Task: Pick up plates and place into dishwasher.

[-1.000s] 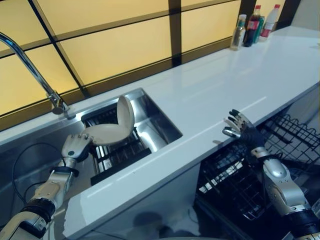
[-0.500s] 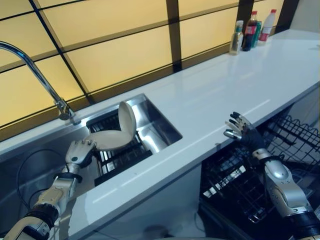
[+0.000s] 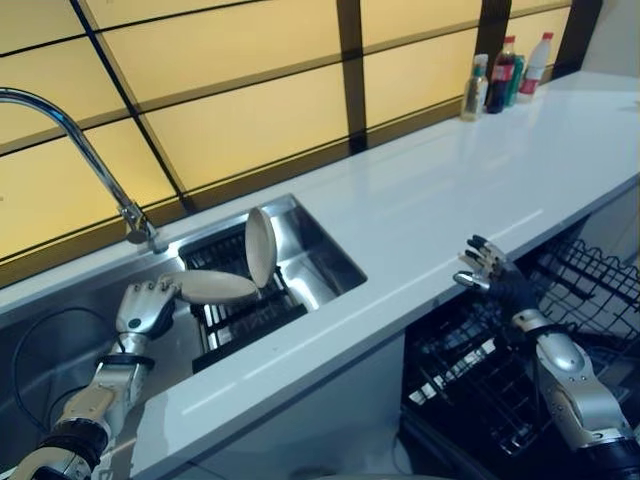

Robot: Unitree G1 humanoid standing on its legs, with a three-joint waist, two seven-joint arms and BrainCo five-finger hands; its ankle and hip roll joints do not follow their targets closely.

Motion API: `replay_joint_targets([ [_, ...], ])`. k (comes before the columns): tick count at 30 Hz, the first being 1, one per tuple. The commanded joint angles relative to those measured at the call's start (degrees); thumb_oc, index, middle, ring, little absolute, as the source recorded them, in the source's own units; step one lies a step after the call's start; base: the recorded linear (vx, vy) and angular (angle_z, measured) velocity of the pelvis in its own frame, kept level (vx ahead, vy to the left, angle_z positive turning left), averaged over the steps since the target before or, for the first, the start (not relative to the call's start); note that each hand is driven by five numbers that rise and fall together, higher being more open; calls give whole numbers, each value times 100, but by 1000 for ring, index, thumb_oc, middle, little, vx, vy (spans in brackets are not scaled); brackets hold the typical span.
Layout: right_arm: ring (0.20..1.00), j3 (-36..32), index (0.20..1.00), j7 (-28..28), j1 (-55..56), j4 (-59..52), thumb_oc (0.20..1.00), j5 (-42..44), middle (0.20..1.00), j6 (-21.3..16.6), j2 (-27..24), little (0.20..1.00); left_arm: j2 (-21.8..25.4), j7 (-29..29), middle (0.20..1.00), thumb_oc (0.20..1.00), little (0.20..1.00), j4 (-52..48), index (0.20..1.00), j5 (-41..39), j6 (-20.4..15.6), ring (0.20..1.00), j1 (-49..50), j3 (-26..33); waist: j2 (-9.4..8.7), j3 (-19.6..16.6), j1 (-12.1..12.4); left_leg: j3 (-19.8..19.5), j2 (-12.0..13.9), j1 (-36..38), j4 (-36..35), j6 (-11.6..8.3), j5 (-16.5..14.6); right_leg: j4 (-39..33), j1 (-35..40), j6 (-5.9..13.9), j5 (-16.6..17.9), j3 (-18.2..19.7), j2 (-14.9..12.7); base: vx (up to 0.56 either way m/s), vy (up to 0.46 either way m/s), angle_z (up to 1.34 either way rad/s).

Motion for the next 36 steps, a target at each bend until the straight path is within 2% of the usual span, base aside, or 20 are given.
replay_joint_targets([
  [1, 1000, -158, 1000, -3, 33, -147, 1000, -69, 1000, -138, 260, 1000, 560, 341, 200, 200, 200, -126, 200, -372, -1, 200, -295, 564, -189, -212, 277, -173, -216, -123, 109, 103, -509, 298, -695, 204, 44, -343, -148, -33, -30, 2],
  [11, 1000, -156, 1000, -59, -67, -252, 1000, -49, 1000, -229, 283, 1000, 628, 567, 200, 200, 200, -741, 200, -1088, -327, 200, -56, 1129, -259, -259, 460, -315, -201, -131, 47, 85, -547, 171, -660, 161, 35, -411, -61, -60, -45, 6],
  [17, 1000, -97, 1000, -178, -504, -581, 1000, -29, 1000, -404, 98, 1000, 556, 448, 200, 200, 200, -1524, 200, -1396, -641, 200, 129, 1534, -376, -279, 706, -417, -147, -162, 35, 52, -575, 68, -634, 136, 44, -490, 18, -90, -82, 6],
  [22, 1000, -68, 1000, -513, -1108, -768, 1000, -59, 1000, -553, 16, 1000, 476, 19, 200, 200, 200, -2372, 200, -1783, -800, 200, 183, 1838, -462, -306, 930, -497, -106, -203, 33, 50, -606, 38, -647, 120, 33, -540, 57, -98, -75, 4],
  [27, 1000, -149, 1000, -497, -1523, -956, 1000, -57, 1000, -707, 17, 1000, 450, -344, 200, 200, 200, -2839, 200, -2080, -985, 200, 49, 2030, -502, -370, 1034, -576, -95, -226, 33, 48, -622, 30, -639, 98, 9, -577, 88, -88, -58, 9],
  [32, 1000, -29, 1000, -434, -1843, -1183, 1000, -311, 1000, -735, 16, 1000, 385, -785, 200, 200, 200, -3079, 200, -2508, -1113, 200, -220, 1985, -514, -423, 1074, -635, -103, -231, 33, 47, -630, 28, -614, 74, -12, -576, 112, -65, -38, 3],
  [36, 1000, 260, 1000, -392, -2196, -1262, 1000, -734, 1000, -615, -3, 1000, 196, -1489, 200, 200, 200, -3311, 200, -3169, -1293, 200, -539, 1741, -525, -458, 1104, -677, -120, -222, 33, 43, -637, 17, -594, 61, -18, -574, 124, -55, -33, 4],
])
